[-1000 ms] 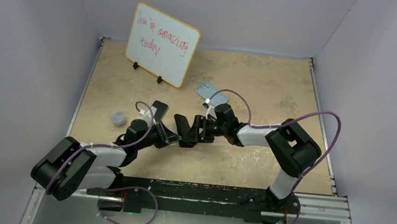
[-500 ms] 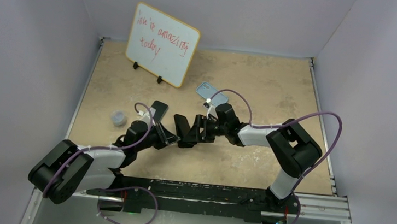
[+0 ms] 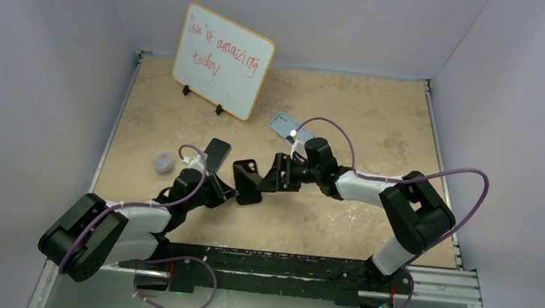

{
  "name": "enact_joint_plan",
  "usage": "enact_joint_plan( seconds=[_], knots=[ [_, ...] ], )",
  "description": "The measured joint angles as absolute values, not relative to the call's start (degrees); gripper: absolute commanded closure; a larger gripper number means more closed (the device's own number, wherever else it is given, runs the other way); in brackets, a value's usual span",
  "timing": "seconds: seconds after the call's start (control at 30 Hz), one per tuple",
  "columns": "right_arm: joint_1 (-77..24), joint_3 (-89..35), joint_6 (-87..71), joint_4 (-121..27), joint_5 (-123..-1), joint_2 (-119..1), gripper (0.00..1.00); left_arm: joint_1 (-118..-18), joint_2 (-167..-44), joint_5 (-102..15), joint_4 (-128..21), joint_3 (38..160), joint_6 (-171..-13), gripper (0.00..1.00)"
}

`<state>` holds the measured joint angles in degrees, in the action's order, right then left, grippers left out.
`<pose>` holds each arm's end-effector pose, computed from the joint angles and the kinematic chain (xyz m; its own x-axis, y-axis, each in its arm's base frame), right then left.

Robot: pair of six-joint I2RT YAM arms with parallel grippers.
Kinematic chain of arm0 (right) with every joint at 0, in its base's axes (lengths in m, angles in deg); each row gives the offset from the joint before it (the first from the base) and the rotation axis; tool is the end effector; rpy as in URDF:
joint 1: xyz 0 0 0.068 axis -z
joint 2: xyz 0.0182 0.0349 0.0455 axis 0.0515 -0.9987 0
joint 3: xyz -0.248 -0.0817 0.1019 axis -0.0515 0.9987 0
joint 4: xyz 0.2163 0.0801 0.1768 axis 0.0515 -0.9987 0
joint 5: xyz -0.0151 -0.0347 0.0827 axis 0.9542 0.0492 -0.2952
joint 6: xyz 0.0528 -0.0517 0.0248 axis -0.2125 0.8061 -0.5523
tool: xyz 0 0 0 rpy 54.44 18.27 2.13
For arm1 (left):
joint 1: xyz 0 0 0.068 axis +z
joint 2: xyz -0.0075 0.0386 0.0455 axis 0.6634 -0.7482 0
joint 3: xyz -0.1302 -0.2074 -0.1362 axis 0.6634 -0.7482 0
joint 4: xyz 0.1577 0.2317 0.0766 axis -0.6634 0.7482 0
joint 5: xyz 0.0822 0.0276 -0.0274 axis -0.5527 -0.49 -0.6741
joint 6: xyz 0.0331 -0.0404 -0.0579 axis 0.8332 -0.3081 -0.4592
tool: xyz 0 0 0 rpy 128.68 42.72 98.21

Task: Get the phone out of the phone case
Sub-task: Remove the phone case from the phone.

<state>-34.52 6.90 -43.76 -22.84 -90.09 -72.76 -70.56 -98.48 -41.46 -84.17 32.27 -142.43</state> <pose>0.2682 0.2543 0.1359 -0.8939 0.0074 -0.4481 -0.3961 0.4547 0.7977 0.1875 -0.1174 0.0792 -0.7429 -0.5782 -0.3373 -0.0900 0.5856 -0.8056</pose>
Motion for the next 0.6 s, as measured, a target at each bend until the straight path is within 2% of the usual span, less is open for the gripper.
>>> enact_joint_plan(
  seconds=[0.27, 0.6],
  knots=[
    [-34.13, 6.90, -39.30, -27.38, -90.72, -69.76, 1.00, -69.44, -98.24, -43.84, -81.22, 32.47, -140.18, 1.00],
    [-31.90, 7.89, -34.16, -32.98, -85.26, -61.09, 1.00, -69.09, -100.03, -43.42, -77.11, 36.75, -136.12, 1.00]
  ],
)
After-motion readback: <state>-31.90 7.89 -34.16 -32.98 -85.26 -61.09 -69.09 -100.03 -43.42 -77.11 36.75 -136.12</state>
